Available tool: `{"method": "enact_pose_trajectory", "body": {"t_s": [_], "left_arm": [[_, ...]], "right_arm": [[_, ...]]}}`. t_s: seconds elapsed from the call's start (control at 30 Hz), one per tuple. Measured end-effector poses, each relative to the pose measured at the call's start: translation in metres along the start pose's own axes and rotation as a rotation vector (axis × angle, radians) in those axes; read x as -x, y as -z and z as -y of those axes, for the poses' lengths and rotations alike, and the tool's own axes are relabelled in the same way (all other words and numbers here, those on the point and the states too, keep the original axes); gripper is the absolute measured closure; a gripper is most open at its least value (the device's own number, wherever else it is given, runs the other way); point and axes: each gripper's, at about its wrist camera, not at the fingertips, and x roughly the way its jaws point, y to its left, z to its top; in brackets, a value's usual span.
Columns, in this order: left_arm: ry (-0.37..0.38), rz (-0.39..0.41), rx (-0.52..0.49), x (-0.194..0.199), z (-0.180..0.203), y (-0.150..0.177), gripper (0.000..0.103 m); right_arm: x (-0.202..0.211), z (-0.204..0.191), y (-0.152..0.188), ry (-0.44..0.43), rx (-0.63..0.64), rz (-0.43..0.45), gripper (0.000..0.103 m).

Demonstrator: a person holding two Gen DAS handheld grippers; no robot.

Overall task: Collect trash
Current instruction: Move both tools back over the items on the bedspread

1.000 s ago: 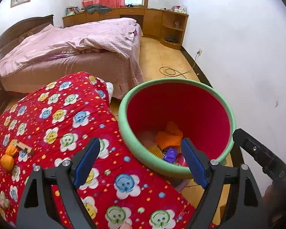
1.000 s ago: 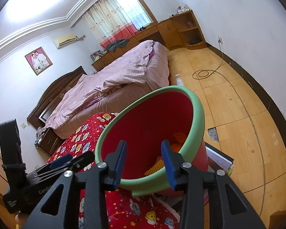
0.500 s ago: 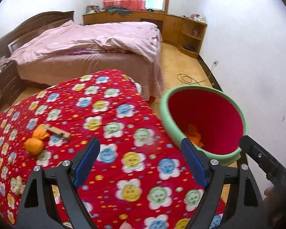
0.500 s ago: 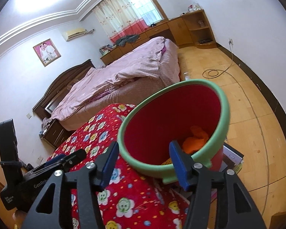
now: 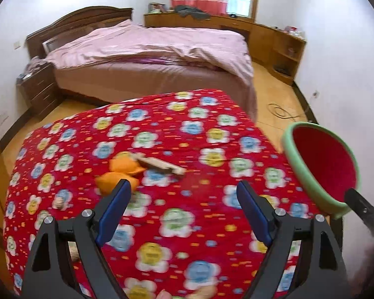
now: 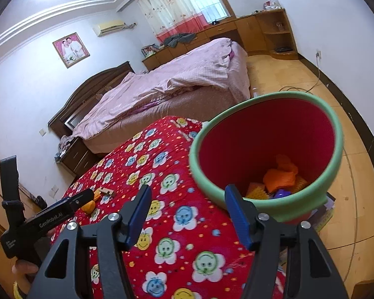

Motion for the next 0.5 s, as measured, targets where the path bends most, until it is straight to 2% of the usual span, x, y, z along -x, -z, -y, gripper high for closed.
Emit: {"method": "enact_pose_trajectory", "body": {"t_s": [0.3,0.5], "left_arm": [[-0.057,-0.031,0.027,-0.024,-0.044,-0.006,0.017],[-0.062,-0.062,0.046,-0.046,-0.061,-0.007,0.017]], "right_arm": [[-0.017,-0.015,0.004,0.007,0.022,-0.038,0.038],[-0.026,-0.015,0.006,0.028,0.022,-0.053,0.038]]}}
